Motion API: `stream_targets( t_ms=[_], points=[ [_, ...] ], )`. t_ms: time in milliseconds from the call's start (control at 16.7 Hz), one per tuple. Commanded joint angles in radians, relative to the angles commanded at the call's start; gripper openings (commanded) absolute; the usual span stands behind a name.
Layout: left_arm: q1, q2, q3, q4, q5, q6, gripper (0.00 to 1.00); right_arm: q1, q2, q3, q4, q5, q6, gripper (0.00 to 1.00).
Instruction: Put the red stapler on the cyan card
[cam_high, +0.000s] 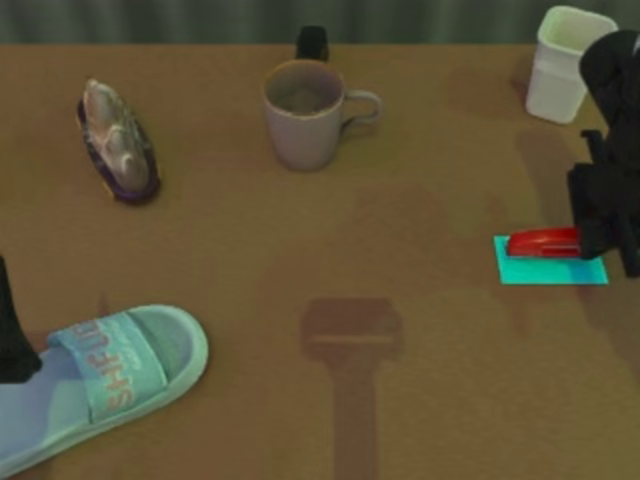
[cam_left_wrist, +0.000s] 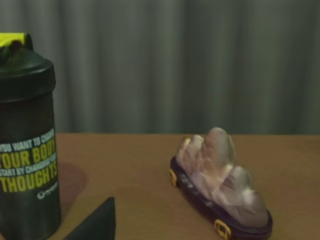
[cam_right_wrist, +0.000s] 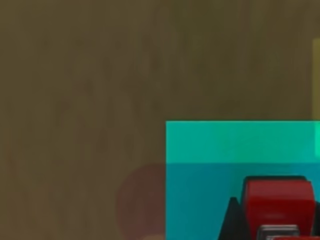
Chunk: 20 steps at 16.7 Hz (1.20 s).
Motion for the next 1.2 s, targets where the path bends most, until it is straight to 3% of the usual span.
stream_targets(
  t_ms=[60, 840, 1200],
  points=[
    [0.000, 0.000, 0.000, 0.000, 0.000, 0.000, 1.00, 0.000, 0.000, 0.000, 0.000, 0.000, 0.000, 0.00],
    [0.000, 0.000, 0.000, 0.000, 0.000, 0.000, 1.00, 0.000, 0.000, 0.000, 0.000, 0.000, 0.000, 0.98],
    [0.000, 0.000, 0.000, 0.000, 0.000, 0.000, 1.00, 0.000, 0.000, 0.000, 0.000, 0.000, 0.000, 1.00]
  ],
)
